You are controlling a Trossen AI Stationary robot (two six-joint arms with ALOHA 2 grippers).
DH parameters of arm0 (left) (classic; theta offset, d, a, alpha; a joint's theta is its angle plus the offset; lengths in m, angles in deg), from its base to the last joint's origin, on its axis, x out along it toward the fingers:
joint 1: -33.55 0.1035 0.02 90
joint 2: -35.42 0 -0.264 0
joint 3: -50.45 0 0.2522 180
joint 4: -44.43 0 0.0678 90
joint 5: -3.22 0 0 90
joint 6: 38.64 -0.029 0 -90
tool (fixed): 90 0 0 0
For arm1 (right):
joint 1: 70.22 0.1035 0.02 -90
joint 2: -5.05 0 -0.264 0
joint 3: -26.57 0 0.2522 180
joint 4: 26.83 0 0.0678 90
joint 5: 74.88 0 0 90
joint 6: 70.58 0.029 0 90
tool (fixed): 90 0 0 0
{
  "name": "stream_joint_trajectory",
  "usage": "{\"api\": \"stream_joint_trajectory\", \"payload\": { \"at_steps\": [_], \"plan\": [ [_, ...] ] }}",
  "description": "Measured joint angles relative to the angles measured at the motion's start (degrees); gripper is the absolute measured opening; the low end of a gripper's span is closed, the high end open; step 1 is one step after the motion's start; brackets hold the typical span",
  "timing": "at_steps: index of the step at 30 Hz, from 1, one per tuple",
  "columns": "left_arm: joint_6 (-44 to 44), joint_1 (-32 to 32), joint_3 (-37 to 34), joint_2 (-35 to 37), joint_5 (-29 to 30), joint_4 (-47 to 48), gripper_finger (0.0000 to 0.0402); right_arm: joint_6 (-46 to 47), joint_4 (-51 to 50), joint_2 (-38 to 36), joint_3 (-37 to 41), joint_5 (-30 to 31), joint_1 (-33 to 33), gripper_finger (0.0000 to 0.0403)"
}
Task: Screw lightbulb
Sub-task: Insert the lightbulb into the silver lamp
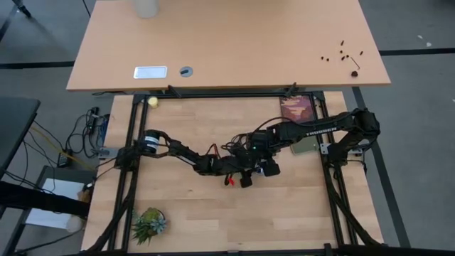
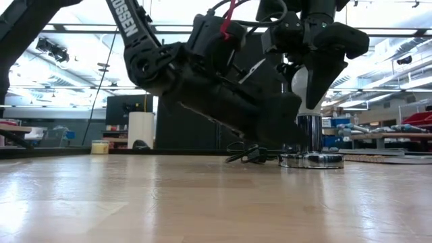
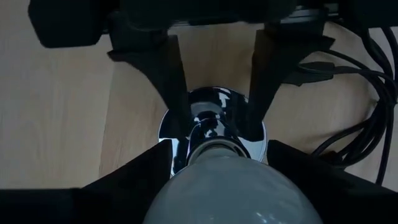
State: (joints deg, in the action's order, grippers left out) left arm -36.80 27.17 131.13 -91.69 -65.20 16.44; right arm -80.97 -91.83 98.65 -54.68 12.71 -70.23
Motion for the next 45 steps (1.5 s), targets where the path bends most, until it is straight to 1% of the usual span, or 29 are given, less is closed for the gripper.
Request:
{"api": "stream_joint_trajectory", "payload": {
  "at_steps": [8,14,19,22,25,29,38,41,45],
  "plan": [
    [-3.17,0.25,0.04,-3.25,-0.72,-10.42,0.0235,4.12,0.49,0.0,0.04,-1.44,-0.12,0.0256],
    [-1.37,1.04,0.04,-5.7,-1.3,-15.47,0.0233,7.59,1.26,0.02,0.11,-1.68,-0.13,0.0267],
    [-1.35,1.38,0.04,-7.6,-2.13,-21.44,0.0218,8.54,1.86,0.04,0.11,-1.66,0.47,0.0263],
    [-1.26,1.42,0.04,-7.69,-2.38,-21.6,0.0207,11.19,1.94,0.05,0.1,-1.58,0.57,0.0257],
    [-1.0,1.42,0.04,-7.69,-2.37,-21.71,0.0198,16.07,1.98,0.06,0.11,-1.23,0.57,0.0258],
    [1.69,1.42,0.04,-7.69,-2.34,-21.73,0.0194,22.51,1.92,0.04,0.09,0.59,0.89,0.0268],
    [2.62,1.14,0.02,-7.69,-2.72,-22.35,0.0194,45.57,1.68,0.04,0.09,3.35,1.46,0.0258],
    [1.71,1.11,0.0,-7.69,-2.78,-22.32,0.0194,52.73,1.48,0.06,0.11,5.64,2.26,0.0261],
    [1.61,1.09,-0.02,-7.69,-3.26,-22.34,0.0194,62.69,1.41,0.04,0.11,7.28,2.71,0.0267]
  ]
}}
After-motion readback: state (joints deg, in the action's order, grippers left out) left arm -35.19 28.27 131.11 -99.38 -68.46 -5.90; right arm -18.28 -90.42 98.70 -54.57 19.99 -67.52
